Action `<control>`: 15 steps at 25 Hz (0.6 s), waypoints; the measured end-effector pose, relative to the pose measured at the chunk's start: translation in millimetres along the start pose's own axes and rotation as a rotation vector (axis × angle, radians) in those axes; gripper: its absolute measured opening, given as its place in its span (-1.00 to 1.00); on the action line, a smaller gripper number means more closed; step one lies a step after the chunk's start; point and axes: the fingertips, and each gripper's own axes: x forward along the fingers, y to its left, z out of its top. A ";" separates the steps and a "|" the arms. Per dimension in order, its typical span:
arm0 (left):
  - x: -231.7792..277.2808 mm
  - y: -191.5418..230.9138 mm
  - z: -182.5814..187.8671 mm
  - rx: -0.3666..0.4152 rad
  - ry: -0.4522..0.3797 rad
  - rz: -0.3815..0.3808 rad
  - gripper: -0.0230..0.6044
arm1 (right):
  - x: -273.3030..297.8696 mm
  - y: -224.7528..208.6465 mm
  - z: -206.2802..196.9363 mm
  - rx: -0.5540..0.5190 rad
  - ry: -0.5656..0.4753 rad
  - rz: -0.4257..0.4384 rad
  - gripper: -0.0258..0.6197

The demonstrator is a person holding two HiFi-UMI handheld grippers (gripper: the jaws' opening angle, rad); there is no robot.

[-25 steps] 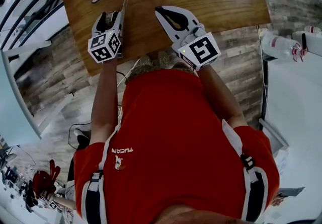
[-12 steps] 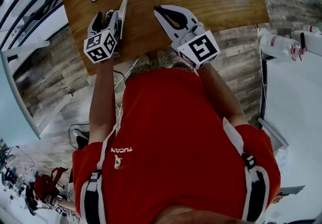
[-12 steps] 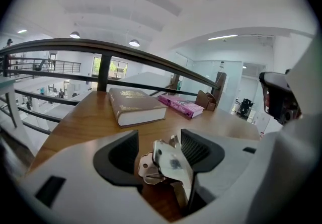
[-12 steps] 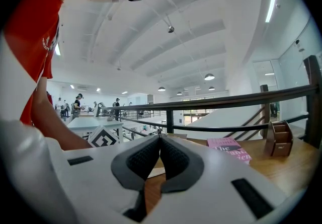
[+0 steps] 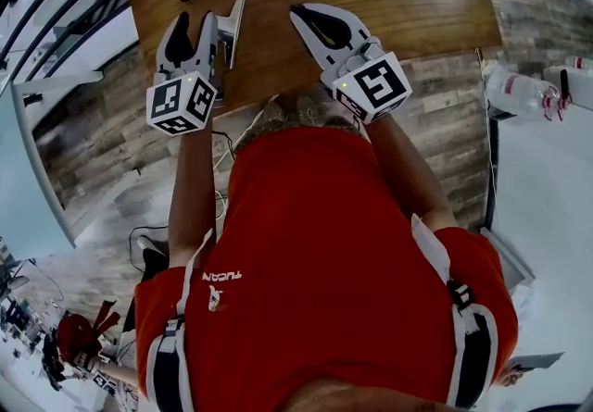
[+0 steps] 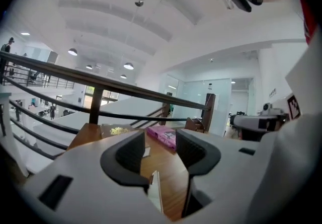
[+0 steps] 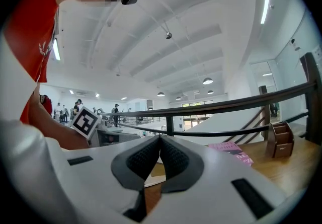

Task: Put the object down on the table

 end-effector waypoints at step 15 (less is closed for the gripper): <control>-47.7 -76.2 59.3 0.063 -0.161 -0.148 -0.90 | -18.4 27.6 29.9 0.020 -0.108 0.040 -0.84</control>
